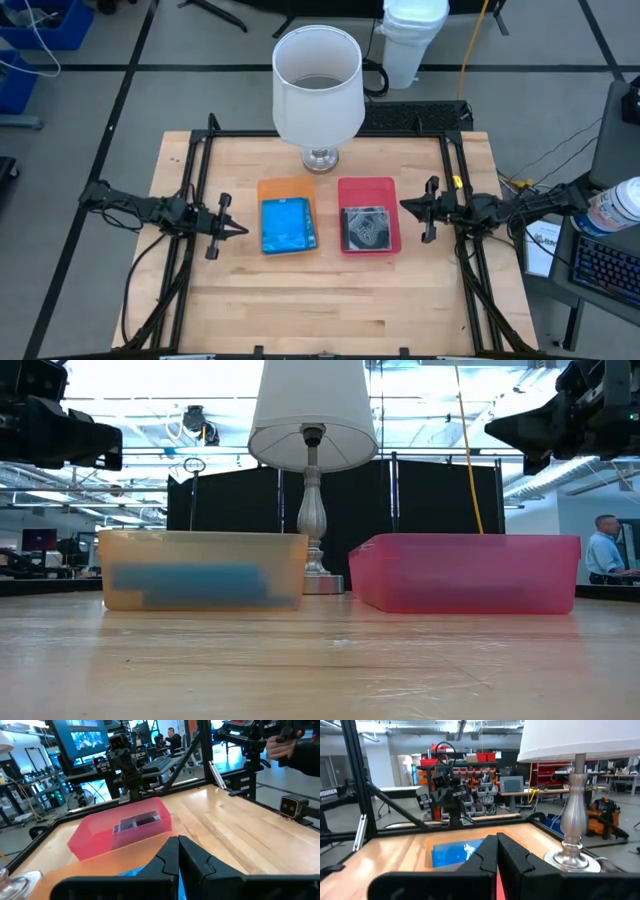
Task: Pick & place jewel cases by type
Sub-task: Return to Home Position
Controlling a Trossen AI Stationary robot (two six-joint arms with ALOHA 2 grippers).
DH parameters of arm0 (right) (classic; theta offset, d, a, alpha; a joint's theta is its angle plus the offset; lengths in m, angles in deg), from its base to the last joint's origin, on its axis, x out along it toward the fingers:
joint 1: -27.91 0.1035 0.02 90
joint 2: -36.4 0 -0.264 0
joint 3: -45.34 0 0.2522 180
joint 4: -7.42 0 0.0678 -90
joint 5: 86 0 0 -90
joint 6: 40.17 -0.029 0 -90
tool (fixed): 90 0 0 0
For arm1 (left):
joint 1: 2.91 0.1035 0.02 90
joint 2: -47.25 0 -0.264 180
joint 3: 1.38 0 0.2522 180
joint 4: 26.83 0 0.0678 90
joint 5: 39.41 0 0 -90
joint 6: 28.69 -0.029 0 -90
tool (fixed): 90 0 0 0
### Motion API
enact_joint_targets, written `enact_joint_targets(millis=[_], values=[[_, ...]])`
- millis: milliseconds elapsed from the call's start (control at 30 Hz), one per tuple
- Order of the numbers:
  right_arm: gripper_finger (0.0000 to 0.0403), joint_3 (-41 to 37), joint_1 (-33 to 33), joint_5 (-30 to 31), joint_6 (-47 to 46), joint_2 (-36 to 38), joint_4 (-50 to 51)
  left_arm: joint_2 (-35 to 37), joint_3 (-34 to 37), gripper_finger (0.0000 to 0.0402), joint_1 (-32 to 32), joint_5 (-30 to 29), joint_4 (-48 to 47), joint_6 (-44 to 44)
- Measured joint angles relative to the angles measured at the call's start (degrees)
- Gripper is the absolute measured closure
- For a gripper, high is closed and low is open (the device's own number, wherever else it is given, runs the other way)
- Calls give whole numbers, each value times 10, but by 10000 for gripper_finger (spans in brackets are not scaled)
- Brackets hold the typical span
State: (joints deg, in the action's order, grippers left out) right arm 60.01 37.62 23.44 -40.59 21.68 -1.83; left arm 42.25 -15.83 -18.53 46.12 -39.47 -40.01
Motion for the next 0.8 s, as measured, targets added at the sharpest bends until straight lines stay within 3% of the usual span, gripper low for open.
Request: enact_joint_targets(millis=[233,600,800], values=[[403,0,0,0,15,0,-3,0,1,379,0,-1,13,27],[403,0,0,0,15,0,-3,0,2,397,0,-1,35,27],[403,0,0,0,15,0,-3,0,2,364,0,-1,37,25]])
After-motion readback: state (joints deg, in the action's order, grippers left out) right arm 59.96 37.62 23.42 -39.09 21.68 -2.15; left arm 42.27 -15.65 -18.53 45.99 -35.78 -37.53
